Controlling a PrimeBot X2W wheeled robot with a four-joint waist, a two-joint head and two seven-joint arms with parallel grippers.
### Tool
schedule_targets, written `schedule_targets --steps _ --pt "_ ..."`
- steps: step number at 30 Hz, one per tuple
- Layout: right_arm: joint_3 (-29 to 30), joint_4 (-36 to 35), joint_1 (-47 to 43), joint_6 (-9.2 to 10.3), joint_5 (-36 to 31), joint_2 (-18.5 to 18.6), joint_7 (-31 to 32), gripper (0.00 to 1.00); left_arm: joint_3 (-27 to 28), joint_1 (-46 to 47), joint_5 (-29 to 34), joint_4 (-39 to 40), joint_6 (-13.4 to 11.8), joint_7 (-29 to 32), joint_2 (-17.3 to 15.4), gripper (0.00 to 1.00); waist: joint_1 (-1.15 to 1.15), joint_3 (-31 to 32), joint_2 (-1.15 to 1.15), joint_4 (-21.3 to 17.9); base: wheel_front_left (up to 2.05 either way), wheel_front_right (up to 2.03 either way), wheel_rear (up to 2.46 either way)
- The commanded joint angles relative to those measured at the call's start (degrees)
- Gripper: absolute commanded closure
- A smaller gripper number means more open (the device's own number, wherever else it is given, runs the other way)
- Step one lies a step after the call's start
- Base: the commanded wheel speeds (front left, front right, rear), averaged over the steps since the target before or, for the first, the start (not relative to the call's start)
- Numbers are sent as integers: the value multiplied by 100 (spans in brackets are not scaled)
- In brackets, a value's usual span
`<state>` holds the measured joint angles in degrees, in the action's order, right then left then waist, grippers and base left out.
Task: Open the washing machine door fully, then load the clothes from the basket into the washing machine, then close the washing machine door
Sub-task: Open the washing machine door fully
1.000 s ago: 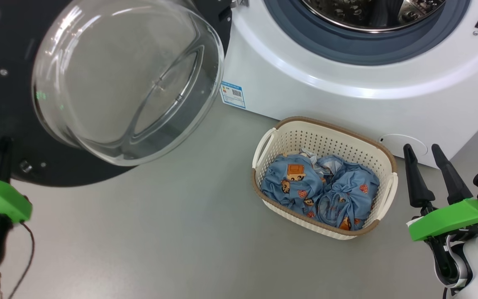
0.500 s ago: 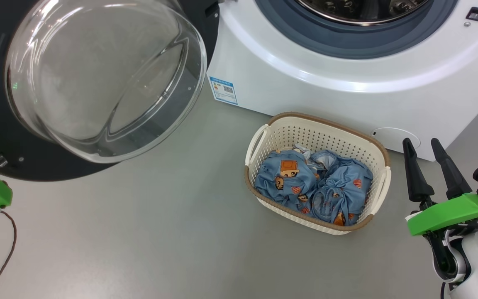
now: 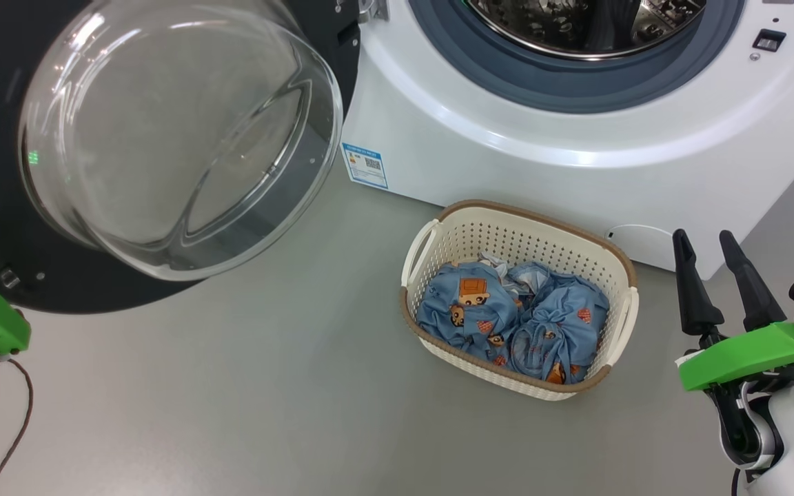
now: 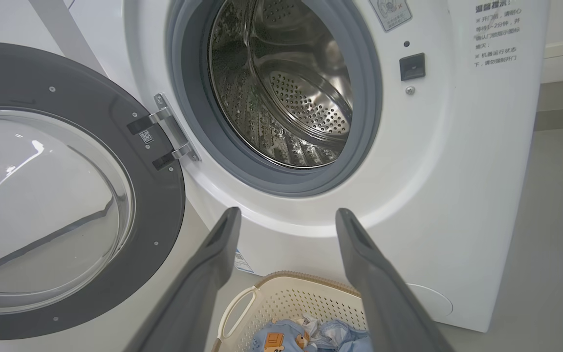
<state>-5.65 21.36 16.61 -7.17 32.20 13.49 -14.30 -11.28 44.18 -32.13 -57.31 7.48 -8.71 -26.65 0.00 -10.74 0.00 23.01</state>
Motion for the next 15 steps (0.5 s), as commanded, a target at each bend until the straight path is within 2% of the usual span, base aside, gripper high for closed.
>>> schedule_targets --steps 1,13,14,15 --pt "-98 -107 -37 -32 16 17 -70 0 143 112 8 77 -9 -95 -376 100 0 39 0 17 0 0 0" --pt "-58 -115 -232 -32 42 -31 -70 0 -77 -385 -123 451 -1 -366 -261 100 0 350 0 83 0 0 0" --pt "-58 -122 -242 -32 44 -28 -70 0 -90 -439 -135 537 -1 -386 -234 95 0 371 0 82 0 0 0" --pt "-58 -128 -255 -32 44 -28 -70 0 -101 -498 -146 632 -1 -404 -209 67 0 391 0 79 0 0 0"
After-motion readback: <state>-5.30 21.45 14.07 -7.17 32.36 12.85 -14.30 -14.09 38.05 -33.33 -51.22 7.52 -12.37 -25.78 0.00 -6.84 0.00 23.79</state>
